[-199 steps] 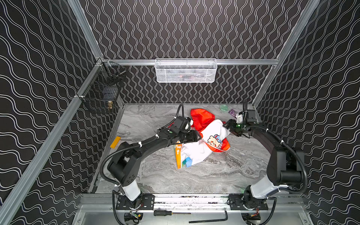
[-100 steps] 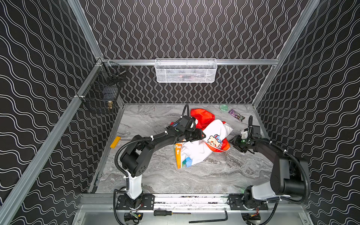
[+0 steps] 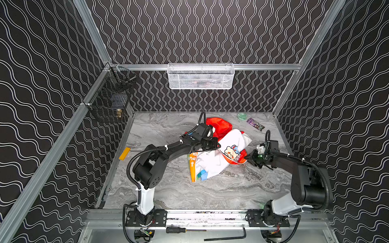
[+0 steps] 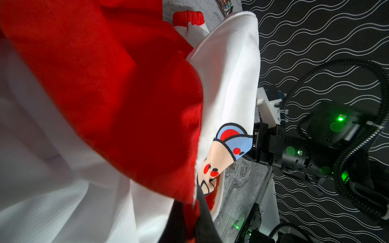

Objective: Zip up the jacket

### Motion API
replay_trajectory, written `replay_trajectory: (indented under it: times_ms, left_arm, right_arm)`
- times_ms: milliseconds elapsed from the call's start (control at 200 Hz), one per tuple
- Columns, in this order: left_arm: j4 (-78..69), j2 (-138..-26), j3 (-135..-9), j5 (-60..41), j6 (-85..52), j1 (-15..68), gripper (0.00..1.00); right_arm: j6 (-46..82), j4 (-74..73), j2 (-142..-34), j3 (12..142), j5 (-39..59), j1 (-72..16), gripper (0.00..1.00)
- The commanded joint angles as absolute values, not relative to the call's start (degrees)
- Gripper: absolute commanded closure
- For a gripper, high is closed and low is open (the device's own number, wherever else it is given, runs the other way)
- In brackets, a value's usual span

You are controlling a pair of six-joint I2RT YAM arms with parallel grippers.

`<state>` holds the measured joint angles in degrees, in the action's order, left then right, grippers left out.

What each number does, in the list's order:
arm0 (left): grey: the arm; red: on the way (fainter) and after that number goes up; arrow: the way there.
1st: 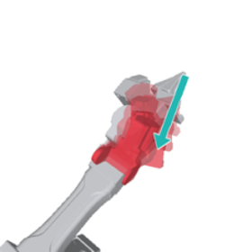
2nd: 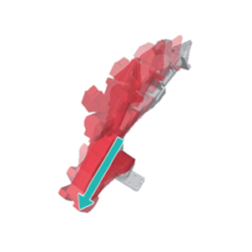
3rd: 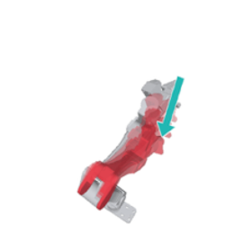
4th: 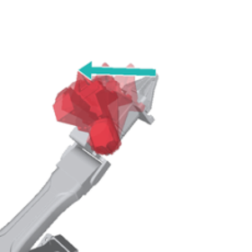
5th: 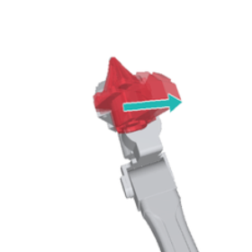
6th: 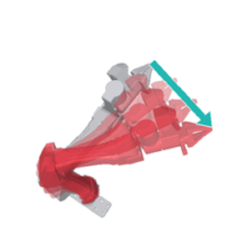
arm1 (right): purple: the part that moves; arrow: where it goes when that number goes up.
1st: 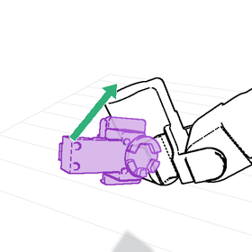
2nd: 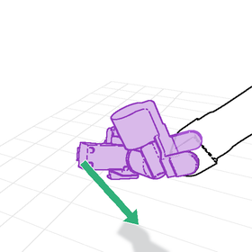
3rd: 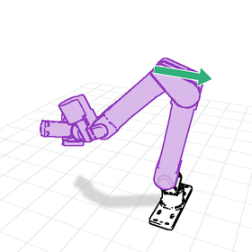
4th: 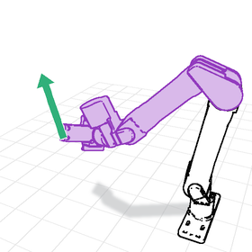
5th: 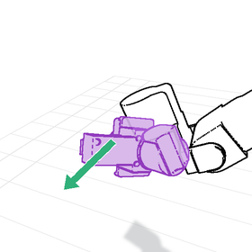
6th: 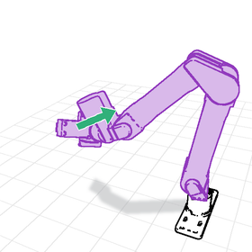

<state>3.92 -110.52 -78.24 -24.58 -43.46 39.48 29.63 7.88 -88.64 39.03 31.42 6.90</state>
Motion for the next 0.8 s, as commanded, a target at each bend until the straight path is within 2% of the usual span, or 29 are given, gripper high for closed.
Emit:
replay_trajectory:
  times_ms: [0,120,430,796]
  left_arm:
    - [4.61,-109.56,-79.10,-23.95,-42.20,38.98,1.00]
    - [4.84,-109.36,-80.19,-25.23,-42.42,37.35,1.00]
    - [7.90,-108.46,-84.62,-25.22,-40.18,33.01,1.00]
    - [7.51,-109.55,-89.56,-24.40,-39.58,27.99,1.00]
  right_arm:
    - [31.01,5.68,-87.46,39.11,33.87,6.93,0.91]
    - [30.73,7.03,-84.29,39.39,34.97,6.77,1.00]
    - [28.03,16.23,-74.29,43.29,37.31,4.40,1.00]
    - [27.38,26.68,-69.94,50.25,35.76,-8.14,1.00]
